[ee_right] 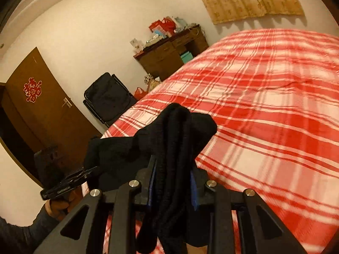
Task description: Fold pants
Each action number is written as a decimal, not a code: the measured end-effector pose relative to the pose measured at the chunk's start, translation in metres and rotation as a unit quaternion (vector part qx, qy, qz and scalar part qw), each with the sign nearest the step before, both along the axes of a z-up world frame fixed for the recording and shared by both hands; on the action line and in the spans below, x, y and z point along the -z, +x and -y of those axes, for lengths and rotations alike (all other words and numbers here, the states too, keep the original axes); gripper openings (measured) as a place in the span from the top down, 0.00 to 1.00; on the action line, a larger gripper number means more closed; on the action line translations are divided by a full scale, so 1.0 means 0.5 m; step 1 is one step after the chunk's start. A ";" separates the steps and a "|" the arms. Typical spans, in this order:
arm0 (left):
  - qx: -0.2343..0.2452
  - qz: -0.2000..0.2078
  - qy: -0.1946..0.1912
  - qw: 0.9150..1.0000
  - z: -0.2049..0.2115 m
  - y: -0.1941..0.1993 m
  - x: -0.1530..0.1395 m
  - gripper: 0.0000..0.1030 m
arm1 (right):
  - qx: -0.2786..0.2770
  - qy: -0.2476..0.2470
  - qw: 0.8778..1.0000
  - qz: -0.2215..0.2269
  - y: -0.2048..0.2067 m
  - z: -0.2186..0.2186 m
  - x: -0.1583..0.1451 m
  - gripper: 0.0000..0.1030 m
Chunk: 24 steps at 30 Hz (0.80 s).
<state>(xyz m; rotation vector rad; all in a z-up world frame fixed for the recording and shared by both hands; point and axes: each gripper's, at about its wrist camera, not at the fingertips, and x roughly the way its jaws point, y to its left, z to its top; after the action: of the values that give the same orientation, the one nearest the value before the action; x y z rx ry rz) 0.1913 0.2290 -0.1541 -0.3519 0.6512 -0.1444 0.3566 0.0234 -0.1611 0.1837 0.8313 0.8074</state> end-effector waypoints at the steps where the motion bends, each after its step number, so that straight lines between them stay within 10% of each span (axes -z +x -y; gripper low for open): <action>1: -0.003 -0.004 0.006 1.000 -0.002 0.004 0.007 0.85 | 0.002 0.000 1.000 -0.004 0.014 -0.008 0.015 0.73; 24: -0.032 -0.049 0.043 0.997 -0.004 0.007 0.061 0.49 | 0.058 0.017 0.993 -0.098 0.086 0.068 0.134 0.52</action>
<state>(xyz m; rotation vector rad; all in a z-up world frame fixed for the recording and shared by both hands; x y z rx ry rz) 0.1946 0.2312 -0.1848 -0.2989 0.7406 -0.0378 0.3994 -0.0106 -0.2279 0.3428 0.9824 0.7016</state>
